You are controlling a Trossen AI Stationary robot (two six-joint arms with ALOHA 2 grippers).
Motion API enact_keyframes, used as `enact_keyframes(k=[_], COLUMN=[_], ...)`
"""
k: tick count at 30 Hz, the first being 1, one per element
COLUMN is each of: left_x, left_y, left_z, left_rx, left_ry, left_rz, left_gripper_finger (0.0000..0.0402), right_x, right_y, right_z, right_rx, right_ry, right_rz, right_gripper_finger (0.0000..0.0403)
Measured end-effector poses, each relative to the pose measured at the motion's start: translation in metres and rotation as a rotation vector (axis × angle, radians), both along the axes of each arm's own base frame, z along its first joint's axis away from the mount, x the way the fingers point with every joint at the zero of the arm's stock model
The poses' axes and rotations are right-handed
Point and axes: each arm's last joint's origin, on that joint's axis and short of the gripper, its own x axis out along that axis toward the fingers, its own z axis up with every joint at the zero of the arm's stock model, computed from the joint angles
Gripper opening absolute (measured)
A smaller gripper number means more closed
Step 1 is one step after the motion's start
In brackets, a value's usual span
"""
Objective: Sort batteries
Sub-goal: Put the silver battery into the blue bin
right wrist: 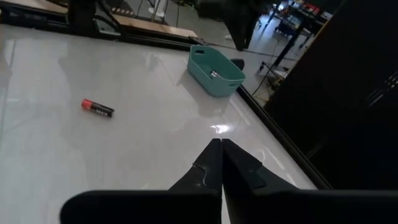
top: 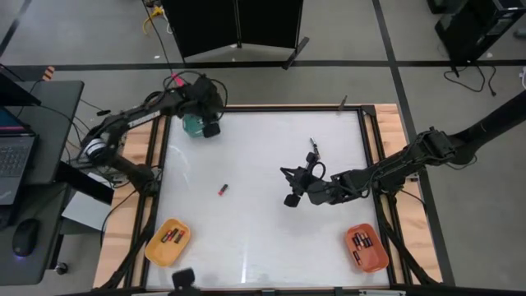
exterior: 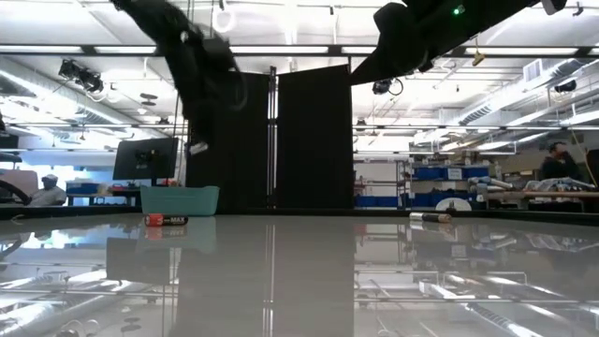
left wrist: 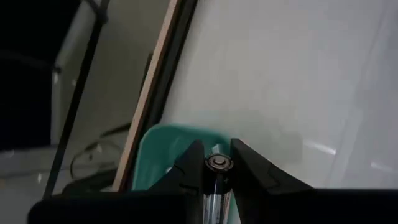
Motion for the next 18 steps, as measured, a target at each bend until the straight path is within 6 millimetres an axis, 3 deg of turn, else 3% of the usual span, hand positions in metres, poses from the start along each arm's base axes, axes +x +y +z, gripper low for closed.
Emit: enact_keyframes(k=[7,18], left_x=[-0.009,-0.009], left_y=[0.043,0.066], left_z=[-0.052,-0.096], left_rx=[-0.122,-0.189], left_ry=[0.155,0.242], left_rz=[0.091,0.134], left_gripper_finger=[0.0057,0.0057], right_x=[-0.002,-0.003], right_y=[-0.001,-0.002], right_z=[-0.003,-0.006], right_rx=[-0.01,-0.022], right_ry=[0.035,0.078], right_rz=[0.0,0.005], right_gripper_finger=[0.0008,0.0009])
